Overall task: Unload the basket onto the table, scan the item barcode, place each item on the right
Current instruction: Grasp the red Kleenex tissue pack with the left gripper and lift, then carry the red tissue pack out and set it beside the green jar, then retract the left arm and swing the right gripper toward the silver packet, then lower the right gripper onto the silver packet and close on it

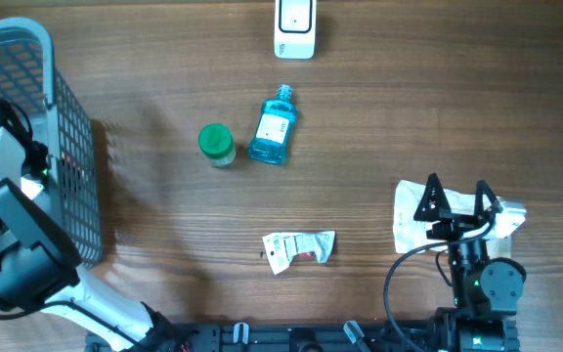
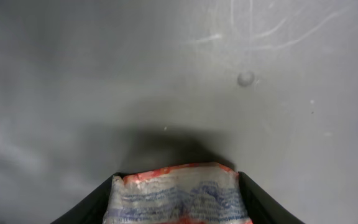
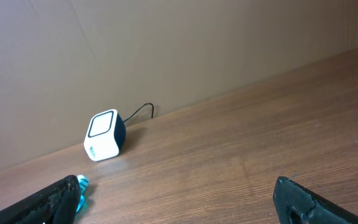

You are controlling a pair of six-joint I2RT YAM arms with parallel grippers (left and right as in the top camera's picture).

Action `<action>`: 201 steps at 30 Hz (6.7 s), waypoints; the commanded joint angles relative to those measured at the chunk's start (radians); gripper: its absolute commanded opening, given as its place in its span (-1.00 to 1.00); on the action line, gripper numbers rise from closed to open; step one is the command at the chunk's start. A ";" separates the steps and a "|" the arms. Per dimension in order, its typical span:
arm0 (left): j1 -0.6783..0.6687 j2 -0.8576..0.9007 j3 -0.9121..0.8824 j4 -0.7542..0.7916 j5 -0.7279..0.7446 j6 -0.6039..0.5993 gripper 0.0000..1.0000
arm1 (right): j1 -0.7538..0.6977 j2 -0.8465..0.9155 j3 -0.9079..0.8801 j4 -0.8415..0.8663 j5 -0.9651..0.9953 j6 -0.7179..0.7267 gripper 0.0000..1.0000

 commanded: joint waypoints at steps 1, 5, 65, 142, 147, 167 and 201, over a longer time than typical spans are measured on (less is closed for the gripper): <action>0.019 0.036 -0.020 0.002 0.133 0.038 0.02 | 0.000 -0.007 -0.001 0.003 0.013 -0.008 1.00; 0.055 -0.028 0.009 -0.001 0.190 0.150 -0.01 | 0.000 -0.007 -0.001 0.003 0.013 -0.008 1.00; -1.225 -0.013 0.039 -0.196 -0.344 0.486 0.14 | 0.000 -0.006 -0.001 0.003 0.013 -0.008 1.00; -0.728 -0.813 0.270 -0.356 -0.565 0.829 1.00 | 0.550 1.612 1.945 -1.323 -0.098 -0.143 1.00; -0.728 -0.783 0.270 -0.393 -0.565 0.828 1.00 | 0.547 1.617 1.927 -1.356 -0.201 0.059 0.99; -0.728 -0.758 0.270 -0.401 -0.584 0.825 1.00 | 0.627 1.144 1.146 -1.245 -0.123 0.175 1.00; -0.728 -0.758 0.270 -0.421 -0.568 0.792 1.00 | 0.892 1.468 0.895 -0.765 -0.100 -0.321 1.00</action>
